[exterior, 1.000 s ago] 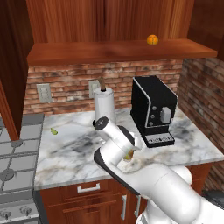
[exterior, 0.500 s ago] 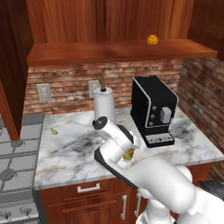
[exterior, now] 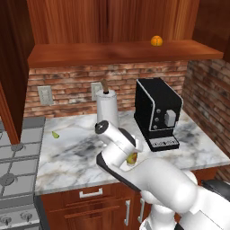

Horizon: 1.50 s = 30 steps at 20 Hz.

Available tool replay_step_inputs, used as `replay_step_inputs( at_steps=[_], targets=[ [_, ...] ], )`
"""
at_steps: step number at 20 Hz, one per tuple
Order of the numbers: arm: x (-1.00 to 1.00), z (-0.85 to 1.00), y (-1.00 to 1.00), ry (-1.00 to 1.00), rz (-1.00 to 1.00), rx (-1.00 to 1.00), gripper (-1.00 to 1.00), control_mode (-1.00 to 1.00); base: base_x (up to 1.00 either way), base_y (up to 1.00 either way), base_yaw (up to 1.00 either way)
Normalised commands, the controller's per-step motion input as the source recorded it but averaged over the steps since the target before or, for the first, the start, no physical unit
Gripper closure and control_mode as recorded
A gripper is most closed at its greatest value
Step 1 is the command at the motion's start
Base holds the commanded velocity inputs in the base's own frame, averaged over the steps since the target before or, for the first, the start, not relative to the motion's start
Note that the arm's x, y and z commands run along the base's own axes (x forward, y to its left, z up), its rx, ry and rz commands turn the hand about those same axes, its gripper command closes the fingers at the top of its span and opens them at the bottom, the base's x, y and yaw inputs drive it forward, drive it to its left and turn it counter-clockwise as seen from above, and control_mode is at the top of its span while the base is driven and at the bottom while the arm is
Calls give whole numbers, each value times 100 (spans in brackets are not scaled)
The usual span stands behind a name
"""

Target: Pick the mustard and condiment bottle from the counter and place them in the cabinet.

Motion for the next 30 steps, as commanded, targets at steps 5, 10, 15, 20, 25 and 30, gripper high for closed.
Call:
replay_step_inputs(
  at_steps=[5,10,15,20,25,30],
  targets=[
    [0,0,0,-2,0,-4,-100,-100,0,0,0],
    [0,0,-3,-3,0,-3,-100,-100,0,0,0],
    [0,0,-11,-4,0,0,-100,-100,0,0,0],
    [0,0,-15,-5,0,0,-100,-100,0,0,0],
    [0,0,-9,-4,0,0,-100,-100,0,0,0],
    [0,-5,0,-1,0,0,100,-100,0,0,0]
  ],
)
